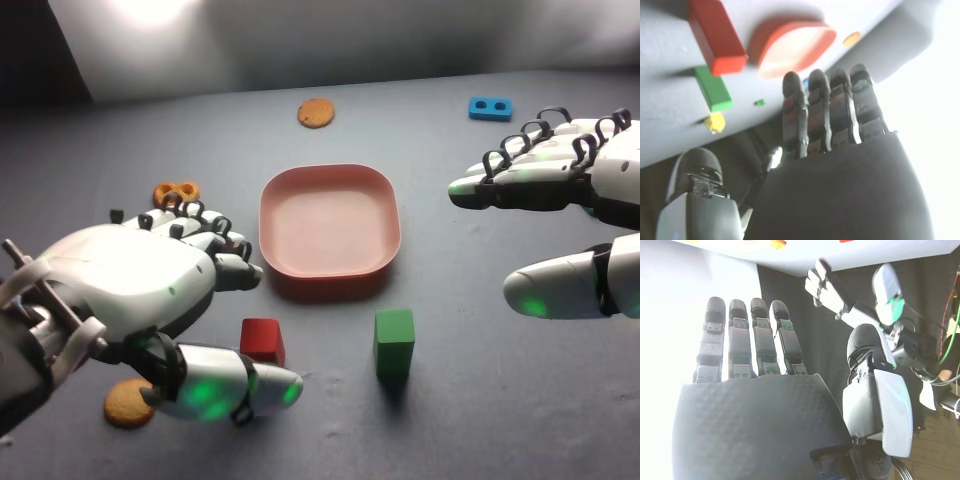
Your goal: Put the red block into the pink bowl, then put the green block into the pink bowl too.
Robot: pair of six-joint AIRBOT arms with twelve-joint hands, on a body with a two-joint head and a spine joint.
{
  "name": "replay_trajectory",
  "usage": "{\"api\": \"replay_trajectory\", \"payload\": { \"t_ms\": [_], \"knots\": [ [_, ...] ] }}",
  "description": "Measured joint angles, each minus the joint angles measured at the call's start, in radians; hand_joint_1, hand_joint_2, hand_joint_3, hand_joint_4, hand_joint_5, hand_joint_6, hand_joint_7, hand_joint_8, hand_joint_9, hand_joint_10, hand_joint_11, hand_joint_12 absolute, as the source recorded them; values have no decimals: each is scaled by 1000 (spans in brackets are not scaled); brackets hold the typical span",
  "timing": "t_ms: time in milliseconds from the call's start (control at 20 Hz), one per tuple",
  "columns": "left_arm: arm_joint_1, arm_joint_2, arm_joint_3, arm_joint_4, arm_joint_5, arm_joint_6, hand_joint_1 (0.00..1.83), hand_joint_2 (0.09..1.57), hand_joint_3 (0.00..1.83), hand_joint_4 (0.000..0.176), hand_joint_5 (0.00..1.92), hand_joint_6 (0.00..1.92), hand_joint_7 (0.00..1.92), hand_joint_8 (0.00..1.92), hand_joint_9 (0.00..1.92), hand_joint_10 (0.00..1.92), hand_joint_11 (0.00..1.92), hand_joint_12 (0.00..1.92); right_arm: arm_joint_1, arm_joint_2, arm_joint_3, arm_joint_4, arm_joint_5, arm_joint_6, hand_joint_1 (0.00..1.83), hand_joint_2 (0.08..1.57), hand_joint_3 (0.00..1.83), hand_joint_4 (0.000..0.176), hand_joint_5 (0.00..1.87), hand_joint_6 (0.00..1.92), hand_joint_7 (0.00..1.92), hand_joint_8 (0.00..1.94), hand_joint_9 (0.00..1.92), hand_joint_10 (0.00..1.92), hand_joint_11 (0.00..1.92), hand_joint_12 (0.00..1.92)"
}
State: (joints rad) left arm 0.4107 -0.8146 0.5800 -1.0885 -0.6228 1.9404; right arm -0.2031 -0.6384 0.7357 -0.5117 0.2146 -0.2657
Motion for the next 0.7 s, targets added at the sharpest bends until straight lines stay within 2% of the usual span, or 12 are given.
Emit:
{"api": "replay_trajectory", "payload": {
  "t_ms": [50, 100, 200, 250, 300, 350, 450, 550, 650, 700],
  "knots": [
    [5, -14, 9, 11, -8, -1, 532, 980, 0, 0, 471, 31, 133, 8, 0, 0, 0, 0, 0, 0, 0, 0, -3, 0, 49, 1193, 0, 0, 189, 4, 165, 4, 110, 7, 0, 315],
    [5, -25, 16, 13, -16, -3, 593, 974, 0, 0, 566, 30, 168, 4, 0, 0, 0, 0, 0, 0, 0, 0, -4, 0, 40, 1192, 0, 0, 182, 1, 150, 2, 97, 3, 0, 291],
    [5, -45, 32, 26, -32, -5, 639, 976, 0, 0, 569, 17, 124, 0, 0, 0, 0, 0, 0, 0, 0, 0, -6, 0, 96, 1185, 0, 0, 180, 3, 137, 4, 78, 3, 0, 159],
    [5, -61, 37, 26, -43, -8, 661, 975, 0, 0, 553, 9, 86, 0, 0, 0, 0, 0, 0, 0, 0, 0, -6, 0, 139, 1170, 0, 0, 226, 1, 190, 0, 132, 5, 0, 265],
    [6, -70, 43, 31, -47, -8, 732, 949, 0, 0, 599, 25, 126, 18, 0, 0, 0, 0, 0, 0, 0, 0, -5, 0, 117, 1171, 1, 0, 232, 0, 201, 0, 140, 4, 0, 285],
    [6, -81, 48, 32, -50, -10, 725, 957, 0, 0, 557, 6, 111, 10, 0, 0, 0, 0, 0, 0, 0, 0, -5, 0, 118, 1173, 2, 0, 222, 0, 195, 0, 135, 1, 0, 264],
    [18, -90, 47, 34, -59, -12, 785, 980, 0, 0, 676, 27, 149, 2, 0, 0, 0, 0, 0, 0, 0, 0, -6, 0, 116, 1168, 0, 0, 215, 0, 181, 0, 122, 0, 0, 270],
    [19, -100, 54, 30, -66, -13, 807, 974, 0, 0, 691, 25, 160, 4, 0, 0, 7, 4, 0, 0, 0, 0, -7, 0, 142, 1159, 0, 0, 236, 3, 204, 4, 138, 4, 0, 332],
    [19, -106, 62, 33, -80, -17, 827, 975, 0, 0, 721, 16, 233, 9, 0, 0, 0, 0, 0, -1, 0, 0, -6, 0, 167, 1157, 0, 0, 218, 1, 178, 1, 113, 1, 0, 237],
    [22, -111, 68, 33, -89, -20, 768, 980, 3, 0, 628, 3, 174, 1, 0, 0, 2, 1, 0, -1, -1, 0, -7, 0, 154, 1155, 0, 0, 197, 0, 164, 0, 99, 0, 0, 228]
  ]
}}
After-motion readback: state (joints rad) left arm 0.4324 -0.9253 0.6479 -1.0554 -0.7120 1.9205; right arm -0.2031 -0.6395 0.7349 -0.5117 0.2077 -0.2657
